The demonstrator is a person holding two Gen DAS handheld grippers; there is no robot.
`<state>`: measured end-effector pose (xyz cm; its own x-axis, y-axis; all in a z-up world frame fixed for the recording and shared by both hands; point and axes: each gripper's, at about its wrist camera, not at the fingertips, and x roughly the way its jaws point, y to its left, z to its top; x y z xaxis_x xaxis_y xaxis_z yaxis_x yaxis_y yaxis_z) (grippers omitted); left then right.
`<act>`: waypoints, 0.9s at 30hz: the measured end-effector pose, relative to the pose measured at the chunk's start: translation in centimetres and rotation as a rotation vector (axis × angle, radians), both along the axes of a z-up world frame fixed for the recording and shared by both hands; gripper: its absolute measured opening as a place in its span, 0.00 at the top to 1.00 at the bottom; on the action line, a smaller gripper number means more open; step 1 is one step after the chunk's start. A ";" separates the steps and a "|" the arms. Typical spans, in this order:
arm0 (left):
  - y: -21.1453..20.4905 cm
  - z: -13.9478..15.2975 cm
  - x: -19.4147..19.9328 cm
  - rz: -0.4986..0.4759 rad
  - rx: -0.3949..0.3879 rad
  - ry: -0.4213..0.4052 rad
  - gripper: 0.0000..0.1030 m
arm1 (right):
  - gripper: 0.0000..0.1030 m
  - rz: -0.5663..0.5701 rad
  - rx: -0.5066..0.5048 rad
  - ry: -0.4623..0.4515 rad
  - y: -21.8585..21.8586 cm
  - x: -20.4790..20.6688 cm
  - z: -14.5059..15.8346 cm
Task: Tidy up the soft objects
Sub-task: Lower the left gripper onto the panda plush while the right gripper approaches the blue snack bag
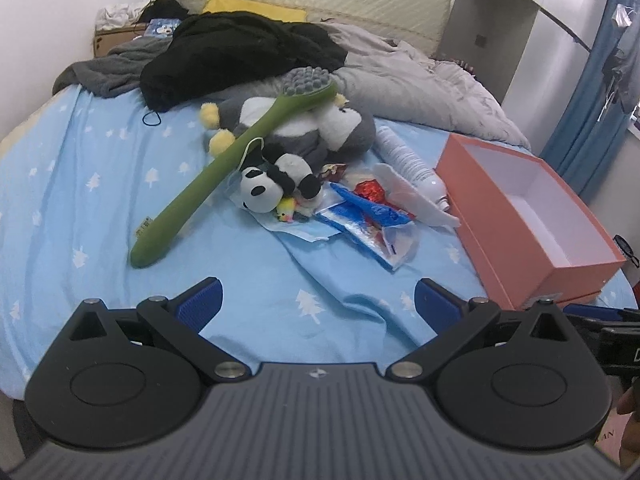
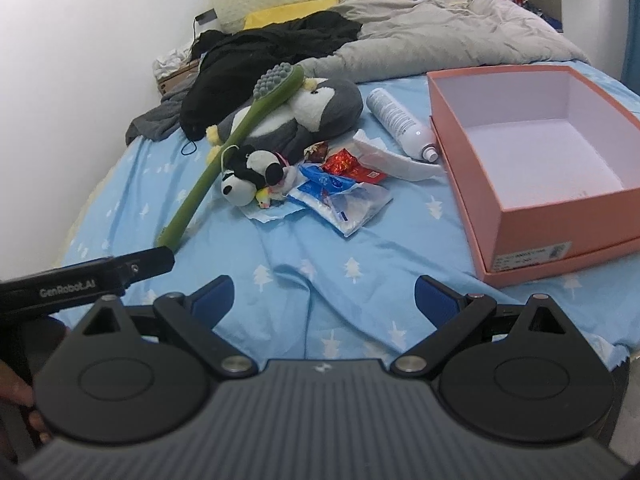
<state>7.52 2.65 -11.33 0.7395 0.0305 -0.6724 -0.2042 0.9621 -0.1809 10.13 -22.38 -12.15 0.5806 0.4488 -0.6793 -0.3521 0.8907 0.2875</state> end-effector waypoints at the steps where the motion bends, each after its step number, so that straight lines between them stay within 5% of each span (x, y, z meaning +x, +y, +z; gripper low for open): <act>1: 0.2 -0.4 0.4 0.003 0.002 0.003 0.00 | 0.04 0.006 -0.003 0.001 0.2 0.5 -0.3; 16: 4.1 -7.4 10.3 0.023 0.024 0.058 0.01 | 0.04 0.098 -0.077 -0.028 4.4 8.7 -5.5; 27: 7.3 -10.5 16.4 0.017 0.067 0.079 0.13 | 0.04 0.124 -0.074 -0.026 7.7 15.4 -8.4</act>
<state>23.96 9.93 -21.86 0.6831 0.0898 -0.7248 -0.2321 0.9677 -0.0988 25.56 -14.71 -20.58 0.5419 0.4672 -0.6986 -0.4673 0.8584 0.2116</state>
